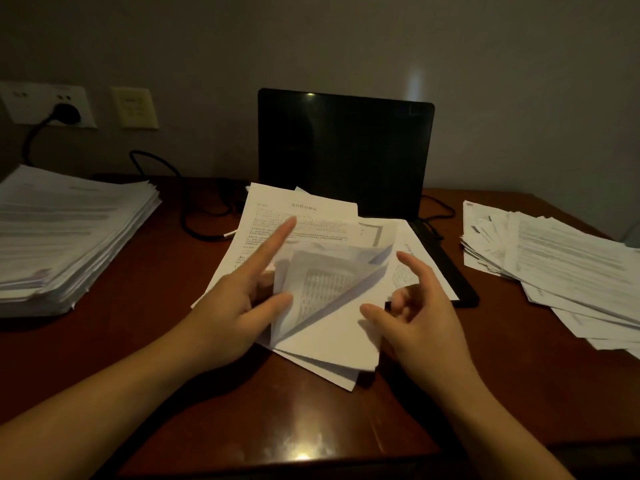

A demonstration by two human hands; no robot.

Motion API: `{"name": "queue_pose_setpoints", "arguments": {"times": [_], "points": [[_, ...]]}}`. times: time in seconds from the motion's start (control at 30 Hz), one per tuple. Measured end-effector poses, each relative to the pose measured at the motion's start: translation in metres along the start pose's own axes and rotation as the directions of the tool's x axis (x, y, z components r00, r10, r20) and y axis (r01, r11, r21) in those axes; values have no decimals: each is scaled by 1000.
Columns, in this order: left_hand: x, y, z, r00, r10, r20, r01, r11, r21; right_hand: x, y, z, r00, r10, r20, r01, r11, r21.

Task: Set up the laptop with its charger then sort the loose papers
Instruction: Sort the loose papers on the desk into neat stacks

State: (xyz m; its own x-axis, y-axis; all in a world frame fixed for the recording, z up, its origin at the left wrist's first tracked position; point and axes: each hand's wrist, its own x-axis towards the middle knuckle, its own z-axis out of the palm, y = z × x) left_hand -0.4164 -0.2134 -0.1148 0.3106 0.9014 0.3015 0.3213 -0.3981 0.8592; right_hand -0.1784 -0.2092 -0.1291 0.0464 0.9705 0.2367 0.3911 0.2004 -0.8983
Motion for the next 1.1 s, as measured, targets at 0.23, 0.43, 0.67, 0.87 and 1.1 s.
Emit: {"name": "queue_pose_setpoints", "arguments": {"times": [0.23,0.43,0.67,0.87,1.1], "points": [[1,4,2,994,-23,111,37,991,-128,16,-11,-12,936,314,160,-353,810,468],[-1,6,7,963,-82,256,110,989,-97,24,-7,-19,922,340,185,-384,864,325],[10,-3,-16,945,-166,-282,151,986,-73,23,-3,-37,933,295,207,-343,901,264],[19,6,-28,879,-305,-366,175,921,-347,25,-17,-44,924,262,278,-359,846,395],[42,43,-42,900,-253,-355,74,891,-448,64,-61,-43,974,121,191,-189,899,395]]}}
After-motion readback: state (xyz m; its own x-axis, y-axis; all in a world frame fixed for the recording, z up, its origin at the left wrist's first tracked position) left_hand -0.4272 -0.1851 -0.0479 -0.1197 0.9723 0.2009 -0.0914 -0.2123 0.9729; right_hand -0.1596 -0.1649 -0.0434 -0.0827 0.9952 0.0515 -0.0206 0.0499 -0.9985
